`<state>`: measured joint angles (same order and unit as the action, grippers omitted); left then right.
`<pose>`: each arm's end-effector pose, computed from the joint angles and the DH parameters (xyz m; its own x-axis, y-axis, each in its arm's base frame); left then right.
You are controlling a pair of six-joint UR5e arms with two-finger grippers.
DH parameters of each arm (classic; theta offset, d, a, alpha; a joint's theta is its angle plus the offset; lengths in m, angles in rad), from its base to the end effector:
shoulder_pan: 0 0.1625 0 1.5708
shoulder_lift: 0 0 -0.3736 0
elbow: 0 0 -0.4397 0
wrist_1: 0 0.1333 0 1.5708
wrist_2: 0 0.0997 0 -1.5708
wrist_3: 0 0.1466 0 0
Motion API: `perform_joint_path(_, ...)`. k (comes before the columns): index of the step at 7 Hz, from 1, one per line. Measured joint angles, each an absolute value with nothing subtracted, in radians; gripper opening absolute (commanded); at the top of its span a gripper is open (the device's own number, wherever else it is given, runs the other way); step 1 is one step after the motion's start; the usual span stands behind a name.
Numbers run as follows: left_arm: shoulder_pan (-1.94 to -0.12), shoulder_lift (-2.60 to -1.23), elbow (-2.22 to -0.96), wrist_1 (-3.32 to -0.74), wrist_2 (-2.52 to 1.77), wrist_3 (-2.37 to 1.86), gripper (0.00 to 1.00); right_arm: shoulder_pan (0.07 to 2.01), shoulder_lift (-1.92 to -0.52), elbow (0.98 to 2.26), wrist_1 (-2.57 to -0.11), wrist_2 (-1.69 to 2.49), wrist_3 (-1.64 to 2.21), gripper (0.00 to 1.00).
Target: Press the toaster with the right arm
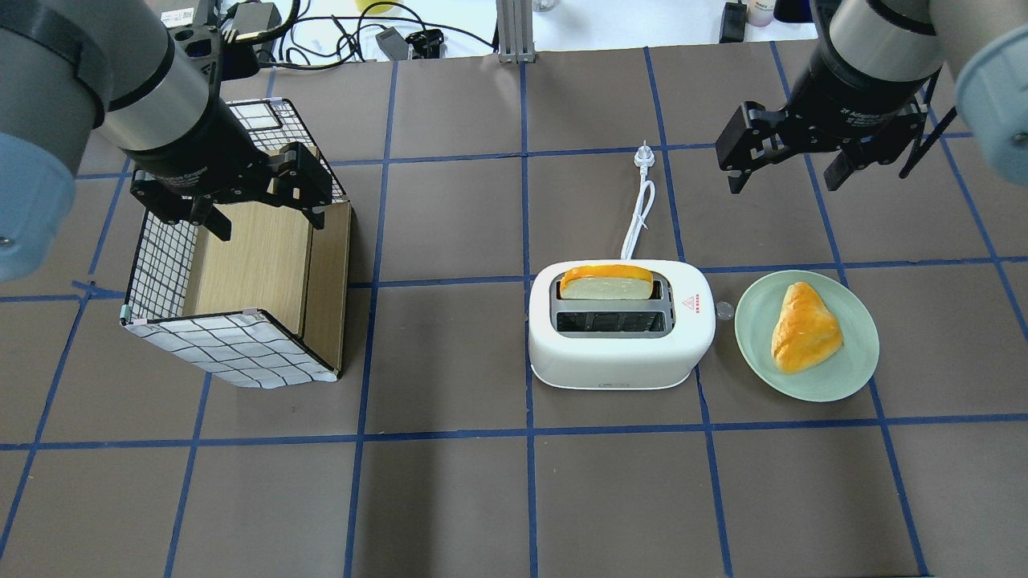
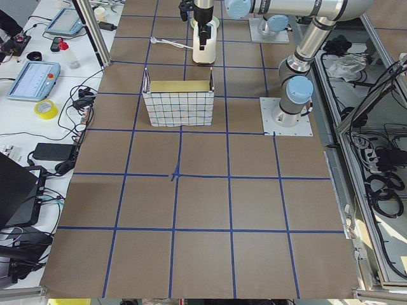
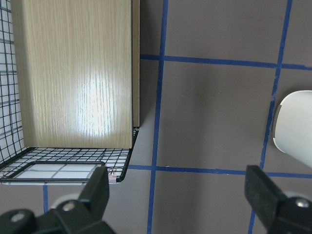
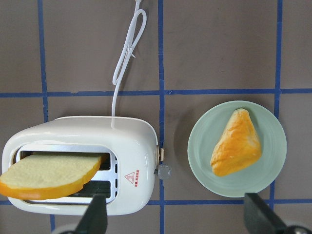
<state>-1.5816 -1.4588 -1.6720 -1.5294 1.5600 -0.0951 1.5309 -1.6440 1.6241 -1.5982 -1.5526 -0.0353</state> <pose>-0.1403 -0.5036 0.3973 -0.9964 -0.0835 0.0157 -0.0842 0.9951 -0.0509 0.1152 -0.5238 0.4022 -0.9999 0.0038 -0.0165 0.0046 0.9988 -0.0479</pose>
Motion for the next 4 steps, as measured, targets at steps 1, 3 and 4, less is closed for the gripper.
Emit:
perform_joint_path(1, -1.582, -1.459, -1.672, -1.529, 1.56, -0.095, 1.0, 1.531, -1.643, 1.625, -1.598, -1.556, -0.035, 1.0)
perform_joint_path(3, -1.582, -1.459, -1.672, -1.529, 1.56, -0.095, 1.0, 1.526, -1.64, 1.621, -1.599, -1.558, -0.042, 1.0)
perform_joint_path(4, -1.582, -1.459, -1.672, -1.529, 1.559, -0.095, 1.0, 1.527, -1.638, 1.619, -1.6, -1.561, -0.042, 1.0)
